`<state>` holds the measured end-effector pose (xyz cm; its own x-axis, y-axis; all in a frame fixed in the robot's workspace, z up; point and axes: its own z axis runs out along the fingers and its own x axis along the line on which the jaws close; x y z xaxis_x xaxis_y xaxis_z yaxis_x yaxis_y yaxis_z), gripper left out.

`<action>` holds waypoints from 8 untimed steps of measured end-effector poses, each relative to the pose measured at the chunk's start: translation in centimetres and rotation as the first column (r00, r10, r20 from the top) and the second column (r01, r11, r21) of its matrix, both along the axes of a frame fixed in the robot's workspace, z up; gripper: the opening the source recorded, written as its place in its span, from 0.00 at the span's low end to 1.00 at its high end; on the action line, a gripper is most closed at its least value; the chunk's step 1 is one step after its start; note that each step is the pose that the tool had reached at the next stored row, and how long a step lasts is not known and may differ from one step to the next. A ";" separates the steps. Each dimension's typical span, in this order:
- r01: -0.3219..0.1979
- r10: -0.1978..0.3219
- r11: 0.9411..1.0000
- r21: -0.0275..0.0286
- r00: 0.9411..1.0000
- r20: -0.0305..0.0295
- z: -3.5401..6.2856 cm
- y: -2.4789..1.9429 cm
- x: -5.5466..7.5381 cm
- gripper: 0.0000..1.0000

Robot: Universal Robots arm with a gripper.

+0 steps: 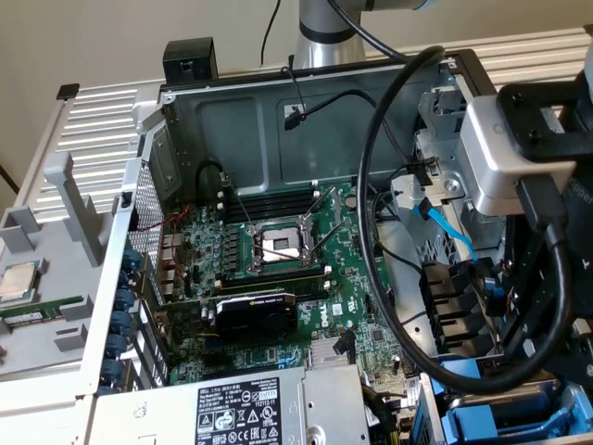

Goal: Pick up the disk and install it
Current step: 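Insert the first disk wire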

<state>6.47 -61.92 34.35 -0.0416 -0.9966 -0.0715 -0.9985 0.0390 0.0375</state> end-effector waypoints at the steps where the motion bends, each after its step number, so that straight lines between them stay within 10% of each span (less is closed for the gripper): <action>1: 0.000 0.000 1.000 0.000 1.000 0.000 0.00 0.00 0.0 0.16; 8: 0.000 0.000 1.000 0.000 1.000 0.004 -0.01 0.00 -0.1 0.16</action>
<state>6.42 -61.91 34.35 -0.0413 -0.9966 -0.0717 -0.9987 0.0390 0.0330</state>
